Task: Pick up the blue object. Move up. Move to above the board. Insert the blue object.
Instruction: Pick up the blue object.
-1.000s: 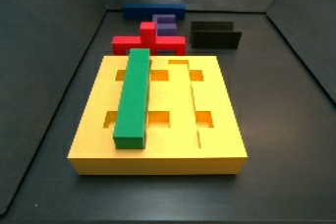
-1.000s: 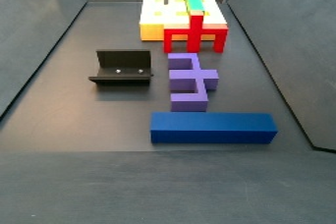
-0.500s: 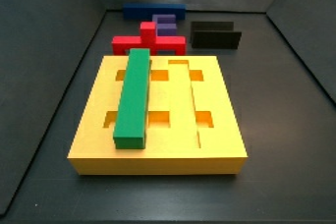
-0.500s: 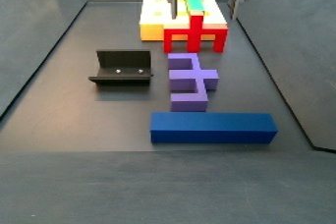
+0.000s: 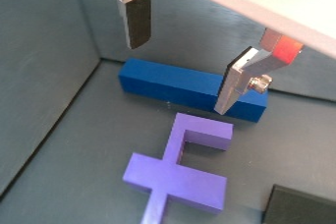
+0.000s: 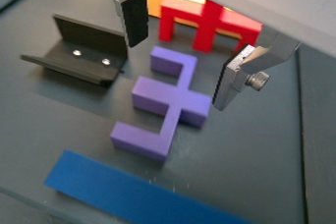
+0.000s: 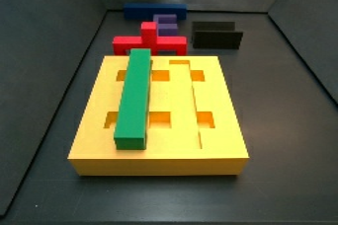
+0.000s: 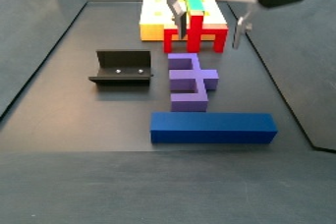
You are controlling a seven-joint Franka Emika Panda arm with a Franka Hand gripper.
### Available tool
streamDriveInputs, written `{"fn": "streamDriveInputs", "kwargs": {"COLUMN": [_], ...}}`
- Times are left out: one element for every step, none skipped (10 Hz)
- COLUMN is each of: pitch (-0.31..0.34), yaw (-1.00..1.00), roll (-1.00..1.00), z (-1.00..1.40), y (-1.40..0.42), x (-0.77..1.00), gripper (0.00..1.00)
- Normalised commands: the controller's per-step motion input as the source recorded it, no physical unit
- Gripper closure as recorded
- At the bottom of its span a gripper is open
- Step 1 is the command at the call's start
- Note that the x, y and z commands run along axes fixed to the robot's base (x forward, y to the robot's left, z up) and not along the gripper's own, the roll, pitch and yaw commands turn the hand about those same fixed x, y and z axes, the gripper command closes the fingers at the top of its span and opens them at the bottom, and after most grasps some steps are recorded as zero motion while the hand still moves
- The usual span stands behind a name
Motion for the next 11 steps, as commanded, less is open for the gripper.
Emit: {"fn": "streamDriveInputs", "kwargs": {"pitch": [0.100, 0.076, 0.073, 0.066, 0.070, 0.091, 0.099, 0.106, 0.087, 0.000, 0.017], "yaw": [-0.84, -0.91, -0.95, -0.91, -0.84, -0.77, -0.72, -0.80, -0.74, -0.68, -0.75], "roll": [0.00, 0.00, 0.00, 0.00, 0.00, 0.00, 0.00, 0.00, 0.00, 0.00, 0.02], "z": [-0.10, -0.05, -0.03, -0.02, -0.03, -0.07, -0.09, -0.11, -0.30, -0.55, -0.68], "y": [0.20, 0.11, 0.08, 0.11, 0.17, 0.25, 0.30, 0.23, 0.30, 0.29, 0.14], "x": [0.00, 0.00, 0.00, 0.00, 0.00, 0.00, 0.00, 0.00, 0.14, 0.40, 0.53], "gripper": [0.00, 0.00, 0.00, 0.00, 0.00, 0.00, 0.00, 0.00, 0.00, 0.00, 0.00]}}
